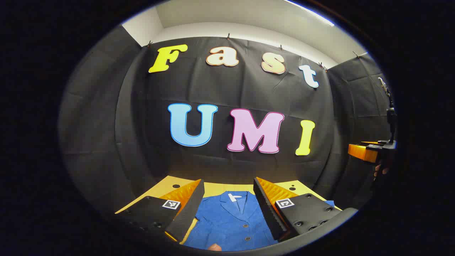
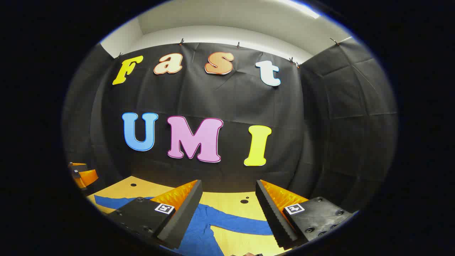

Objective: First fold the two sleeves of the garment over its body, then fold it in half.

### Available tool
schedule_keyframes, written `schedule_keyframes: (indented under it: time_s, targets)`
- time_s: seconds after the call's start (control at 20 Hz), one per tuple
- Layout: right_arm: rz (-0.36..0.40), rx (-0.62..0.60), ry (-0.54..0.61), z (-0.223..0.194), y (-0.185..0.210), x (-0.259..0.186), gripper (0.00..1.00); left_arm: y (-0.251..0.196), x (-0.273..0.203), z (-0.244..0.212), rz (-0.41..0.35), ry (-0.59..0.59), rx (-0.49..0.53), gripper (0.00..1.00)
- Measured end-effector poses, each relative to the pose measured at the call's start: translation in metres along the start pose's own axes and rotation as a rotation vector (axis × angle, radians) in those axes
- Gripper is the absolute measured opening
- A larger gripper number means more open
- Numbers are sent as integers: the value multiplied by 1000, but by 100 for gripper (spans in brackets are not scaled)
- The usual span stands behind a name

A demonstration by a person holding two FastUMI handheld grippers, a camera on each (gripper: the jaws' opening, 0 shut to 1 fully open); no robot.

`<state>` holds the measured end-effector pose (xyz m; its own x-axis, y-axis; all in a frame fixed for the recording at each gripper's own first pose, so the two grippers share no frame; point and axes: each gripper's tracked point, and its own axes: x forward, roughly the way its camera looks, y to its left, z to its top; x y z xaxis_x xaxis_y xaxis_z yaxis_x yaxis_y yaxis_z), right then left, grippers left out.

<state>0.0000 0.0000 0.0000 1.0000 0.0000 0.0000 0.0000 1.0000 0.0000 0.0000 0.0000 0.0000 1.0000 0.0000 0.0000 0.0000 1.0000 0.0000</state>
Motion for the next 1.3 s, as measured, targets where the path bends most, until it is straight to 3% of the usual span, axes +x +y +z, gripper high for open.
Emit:
schedule_keyframes:
  time_s: [0.05, 0.2, 0.25, 0.3, 0.35, 0.4, 0.5, 0.6, 0.65, 0.7, 0.8, 0.85, 1.0, 1.15, 1.3]
  targets:
    - [-1, 7, 5, 1, -1, 2, 92, 2, 0, 0, 1, 0, -2, 80]
    - [-15, 9, 9, 3, -3, 9, 96, 11, 0, -2, 10, 6, 0, 80]
    - [-16, 11, 15, 2, -3, 10, 92, 14, 0, -3, 13, 8, -1, 80]
    - [-18, 17, 23, 1, -2, 10, 96, 17, 0, -3, 17, 11, -2, 80]
    - [-15, 22, 28, 1, 0, 11, 92, 19, 1, -4, 21, 12, -6, 80]
    - [-11, 27, 33, 0, 3, 11, 96, 21, 1, -2, 24, 12, -10, 80]
    - [-1, 30, 39, 0, 10, 12, 92, 22, 1, -1, 25, 9, -14, 80]
    - [15, 26, 35, 1, 19, 10, 96, 24, 1, 0, 26, 5, -11, 80]
    - [26, 17, 25, 4, 23, 10, 92, 25, 1, 0, 27, 3, -9, 80]
    - [38, 6, 16, 6, 27, 10, 96, 26, 1, -2, 28, 7, -10, 80]
    - [52, 17, 27, 3, 27, 12, 96, 26, 2, -4, 24, 16, -15, 80]
    - [57, 34, 52, -2, 25, 14, 92, 26, 3, -5, 23, 19, -11, 80]
    - [41, 49, 149, -8, 4, 30, 96, 26, 0, -9, 24, 24, 5, 80]
    - [86, 70, 309, -30, -11, 53, 96, 23, -1, -16, 17, 33, -4, 80]
    - [61, 190, 580, -82, -43, 68, 96, 20, -1, -24, 19, 49, -17, 80]
